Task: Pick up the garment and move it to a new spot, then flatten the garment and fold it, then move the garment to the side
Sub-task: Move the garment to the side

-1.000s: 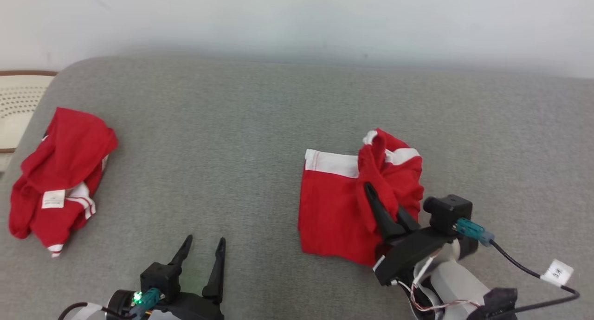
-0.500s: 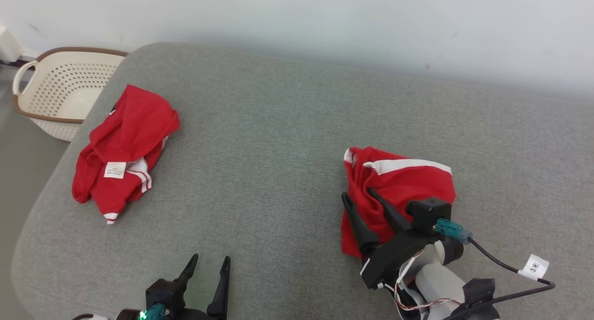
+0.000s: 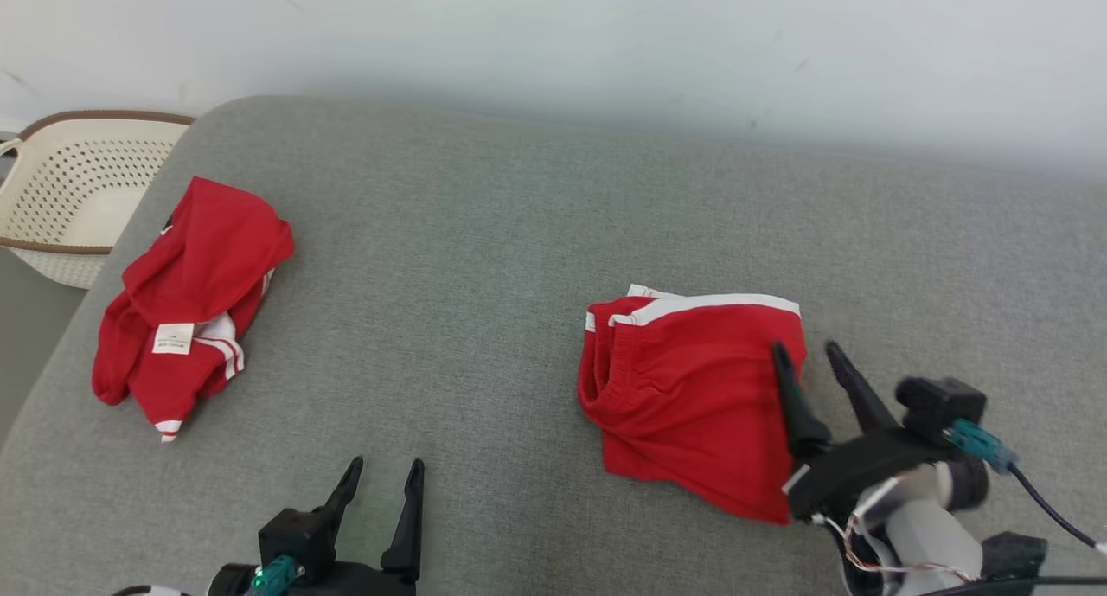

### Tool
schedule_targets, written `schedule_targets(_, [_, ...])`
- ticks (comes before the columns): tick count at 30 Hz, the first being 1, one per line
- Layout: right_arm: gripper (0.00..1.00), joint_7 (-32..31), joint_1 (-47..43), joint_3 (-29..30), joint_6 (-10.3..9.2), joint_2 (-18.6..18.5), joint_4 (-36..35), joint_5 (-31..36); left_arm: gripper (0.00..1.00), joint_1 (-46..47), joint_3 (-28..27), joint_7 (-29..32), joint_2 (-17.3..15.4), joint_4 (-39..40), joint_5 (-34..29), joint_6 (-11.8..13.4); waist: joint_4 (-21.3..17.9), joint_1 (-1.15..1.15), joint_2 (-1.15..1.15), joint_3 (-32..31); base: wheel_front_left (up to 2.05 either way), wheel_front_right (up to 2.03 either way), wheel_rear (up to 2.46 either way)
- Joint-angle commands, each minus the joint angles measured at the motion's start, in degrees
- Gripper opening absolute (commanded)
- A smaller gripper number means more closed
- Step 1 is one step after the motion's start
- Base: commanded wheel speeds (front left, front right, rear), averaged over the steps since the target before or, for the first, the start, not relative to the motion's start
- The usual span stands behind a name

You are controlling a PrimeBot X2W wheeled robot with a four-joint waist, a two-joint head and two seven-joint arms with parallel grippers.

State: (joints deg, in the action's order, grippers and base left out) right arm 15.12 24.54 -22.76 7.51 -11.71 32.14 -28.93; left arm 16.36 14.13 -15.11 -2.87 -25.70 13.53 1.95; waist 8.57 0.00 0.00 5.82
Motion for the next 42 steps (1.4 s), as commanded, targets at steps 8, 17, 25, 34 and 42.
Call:
schedule_targets(8, [1.00,0.01,-3.17,1.95,-0.04,0.62,3.16,0.70,1.00,0.51,1.01,-0.07,-0.06,0.26,0.46,0.23,0.03,0.00,0.00,1.55,0.00,0.00,0.00])
schedule_targets(17, [1.00,0.01,-1.88,1.48,-0.04,1.54,7.44,0.05,1.00,0.14,1.39,-0.07,-0.04,0.12,-0.06,0.35,2.29,0.00,0.00,1.48,0.00,0.00,0.00])
schedule_targets(25, [0.00,0.01,-1.83,1.10,-0.04,1.34,8.47,0.18,1.00,-0.90,0.49,-0.08,-0.04,0.50,-0.77,0.34,2.49,0.00,0.00,0.31,0.00,0.00,0.00])
schedule_targets(34, [0.00,0.02,-4.39,3.41,-0.04,1.04,9.09,1.25,1.00,-2.00,0.29,-0.08,-0.04,1.56,-2.19,-0.10,-1.93,0.00,0.00,-2.72,0.00,0.00,0.00])
schedule_targets(42, [0.00,0.02,-4.26,3.27,-0.04,1.26,10.11,1.49,1.00,-0.99,1.28,-0.08,-0.04,2.03,-2.40,-0.12,-9.24,0.00,0.00,-3.28,0.00,0.00,0.00])
